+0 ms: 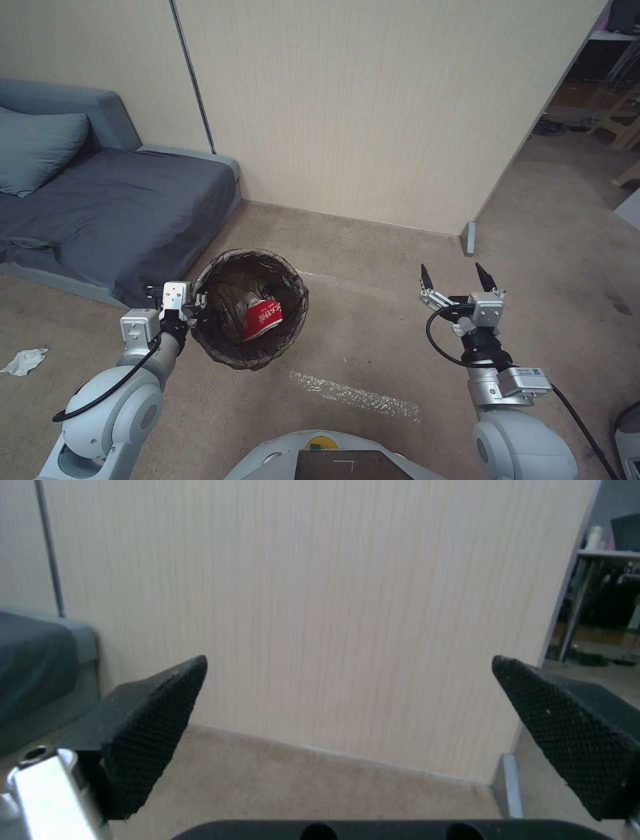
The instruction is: Pick up the trash bin, then pick up the garbage from the floor and place it into the trash bin.
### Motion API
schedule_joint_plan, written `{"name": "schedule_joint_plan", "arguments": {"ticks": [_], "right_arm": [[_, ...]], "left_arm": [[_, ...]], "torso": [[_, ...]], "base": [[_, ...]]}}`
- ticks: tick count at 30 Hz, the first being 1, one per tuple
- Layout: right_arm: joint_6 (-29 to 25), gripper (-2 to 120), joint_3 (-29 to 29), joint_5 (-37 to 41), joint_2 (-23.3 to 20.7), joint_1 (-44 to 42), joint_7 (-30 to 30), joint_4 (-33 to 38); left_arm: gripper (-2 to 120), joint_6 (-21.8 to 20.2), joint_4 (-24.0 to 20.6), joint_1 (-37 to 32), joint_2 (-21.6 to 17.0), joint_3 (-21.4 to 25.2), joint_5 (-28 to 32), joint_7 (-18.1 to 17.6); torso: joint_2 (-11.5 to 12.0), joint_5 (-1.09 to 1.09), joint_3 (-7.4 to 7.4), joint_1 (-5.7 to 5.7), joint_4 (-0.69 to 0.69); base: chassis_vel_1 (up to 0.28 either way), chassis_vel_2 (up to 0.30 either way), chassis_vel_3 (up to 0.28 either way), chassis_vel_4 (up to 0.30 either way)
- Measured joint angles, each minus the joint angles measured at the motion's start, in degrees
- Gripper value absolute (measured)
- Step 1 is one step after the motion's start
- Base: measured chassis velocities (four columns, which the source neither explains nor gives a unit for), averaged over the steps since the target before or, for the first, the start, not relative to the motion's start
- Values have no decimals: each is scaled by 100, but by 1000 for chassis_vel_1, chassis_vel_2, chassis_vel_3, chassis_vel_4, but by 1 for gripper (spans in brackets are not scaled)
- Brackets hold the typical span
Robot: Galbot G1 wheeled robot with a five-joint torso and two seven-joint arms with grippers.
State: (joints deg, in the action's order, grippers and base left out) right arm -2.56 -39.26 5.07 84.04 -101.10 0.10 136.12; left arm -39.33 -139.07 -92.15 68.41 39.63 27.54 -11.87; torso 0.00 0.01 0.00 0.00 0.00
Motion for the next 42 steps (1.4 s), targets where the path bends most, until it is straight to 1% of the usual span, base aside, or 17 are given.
{"name": "schedule_joint_plan", "arguments": {"ticks": [7,10,20,22,29,34,42], "right_arm": [[70,100,104,6,15,-21,43,-7],[152,100,234,-73,-17,18,127,8],[199,100,381,-216,24,108,169,-89],[218,100,394,-222,53,138,173,-119],[216,100,396,-232,62,165,193,-179],[219,100,413,-232,79,177,193,-202],[217,100,409,-231,99,181,201,-243]], "left_arm": [[2,-27,16,65,46,-53,41,11],[2,-49,16,133,76,-71,64,-19],[2,-50,-2,148,73,-101,50,-13],[2,-45,-2,142,84,-113,19,-4],[2,-37,2,119,64,-107,-8,2],[2,-26,4,97,32,-94,-8,3],[2,-8,9,95,18,-120,-9,-6]], "torso": [[0,0,0,0,-1],[0,-1,0,0,0],[0,0,0,0,-1],[0,-1,0,0,1],[0,0,0,0,-1],[0,-1,0,0,0],[0,0,0,0,-1]], "base": [[40,37,43,39],[59,72,74,66],[77,89,88,81],[71,70,93,77],[81,88,91,90],[94,85,73,81],[83,88,81,83]]}}
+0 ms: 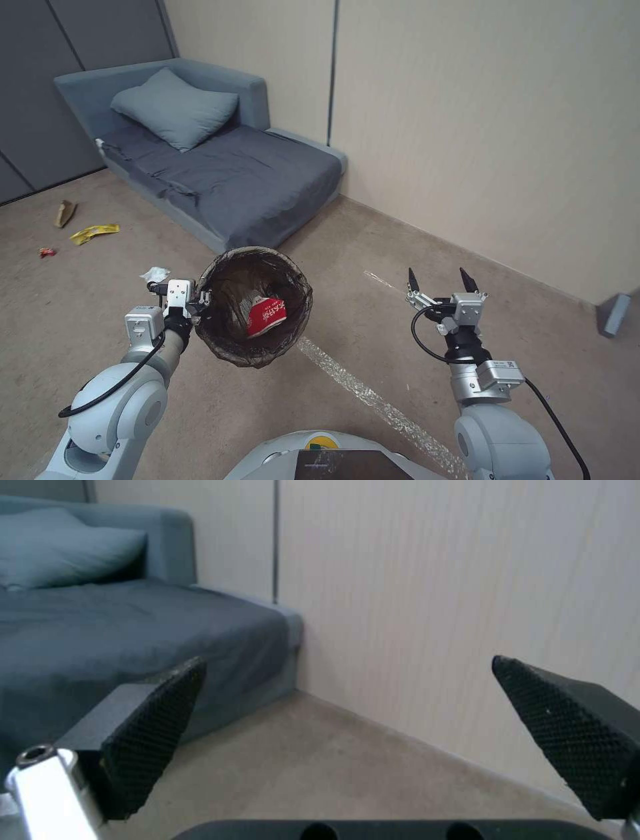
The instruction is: Pick up the trash bin, then pick up the garbage from the floor and place it into the trash bin.
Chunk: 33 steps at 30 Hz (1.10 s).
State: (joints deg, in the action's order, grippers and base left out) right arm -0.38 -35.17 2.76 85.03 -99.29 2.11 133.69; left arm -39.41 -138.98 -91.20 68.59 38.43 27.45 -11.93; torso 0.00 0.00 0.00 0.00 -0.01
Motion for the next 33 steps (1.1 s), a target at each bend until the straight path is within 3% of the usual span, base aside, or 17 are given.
{"name": "schedule_joint_plan", "arguments": {"ticks": [33], "right_arm": [[-44,100,19,-47,77,34,49,-49]], "left_arm": [[2,19,-97,-99,51,45,-88,3]], "torso": [[0,0,0,0,0]], "base": [[75,83,83,79]]}}
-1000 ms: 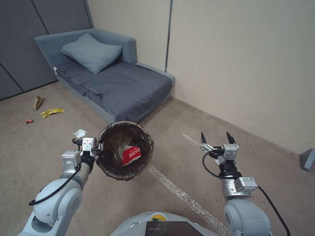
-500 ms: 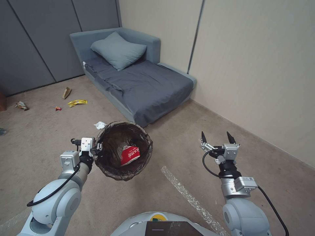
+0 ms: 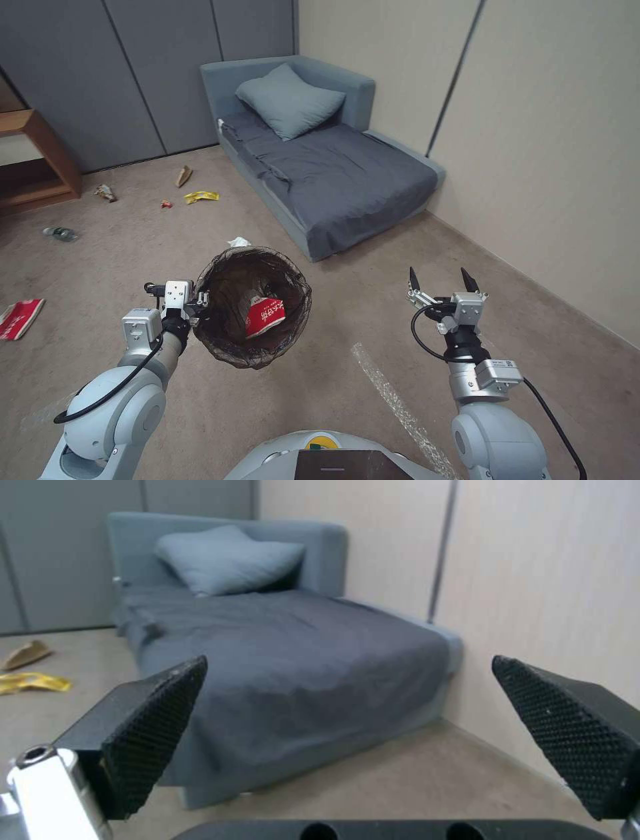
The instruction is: Pick up the trash bin, then pick up the garbage from the floor and place it into the trash bin.
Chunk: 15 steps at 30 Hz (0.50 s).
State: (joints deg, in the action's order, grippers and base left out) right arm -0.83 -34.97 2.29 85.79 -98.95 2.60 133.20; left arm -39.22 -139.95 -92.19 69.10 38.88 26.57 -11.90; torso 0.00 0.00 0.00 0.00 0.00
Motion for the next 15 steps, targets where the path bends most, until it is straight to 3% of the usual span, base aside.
{"name": "schedule_joint_plan", "arguments": {"ticks": [15], "right_arm": [[22,100,35,-7,-2,-4,28,4]], "left_arm": [[2,1,-45,-40,31,-2,-15,3]], "torso": [[0,0,0,0,0]], "base": [[87,85,80,81]]}}
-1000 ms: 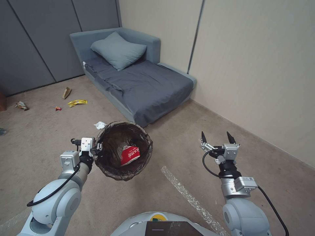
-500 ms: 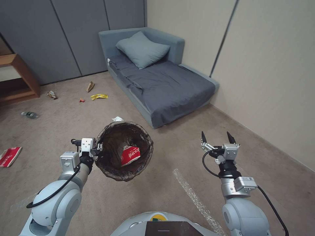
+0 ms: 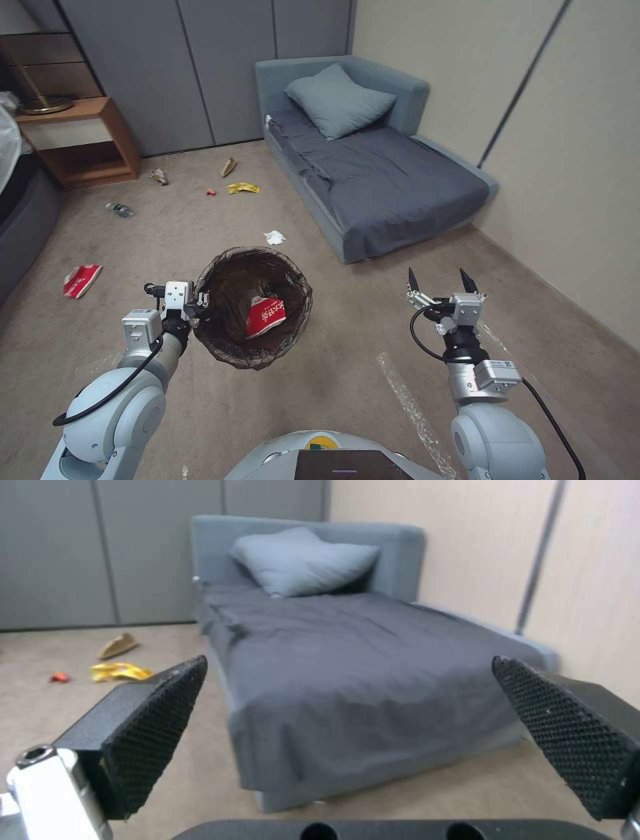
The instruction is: Pick up the trash bin, then pick up the garbage from the floor and place it into the trash bin.
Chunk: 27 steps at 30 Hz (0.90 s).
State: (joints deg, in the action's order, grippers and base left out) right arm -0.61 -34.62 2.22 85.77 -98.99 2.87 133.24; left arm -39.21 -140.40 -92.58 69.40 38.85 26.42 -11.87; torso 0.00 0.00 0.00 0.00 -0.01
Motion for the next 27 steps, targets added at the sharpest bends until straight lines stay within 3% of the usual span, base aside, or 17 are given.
{"name": "schedule_joint_plan", "arguments": {"ticks": [27], "right_arm": [[40,100,65,19,-57,11,57,14]], "left_arm": [[2,10,-56,-89,60,-32,-72,6]], "torso": [[0,0,0,0,1]], "base": [[77,78,74,78]]}}
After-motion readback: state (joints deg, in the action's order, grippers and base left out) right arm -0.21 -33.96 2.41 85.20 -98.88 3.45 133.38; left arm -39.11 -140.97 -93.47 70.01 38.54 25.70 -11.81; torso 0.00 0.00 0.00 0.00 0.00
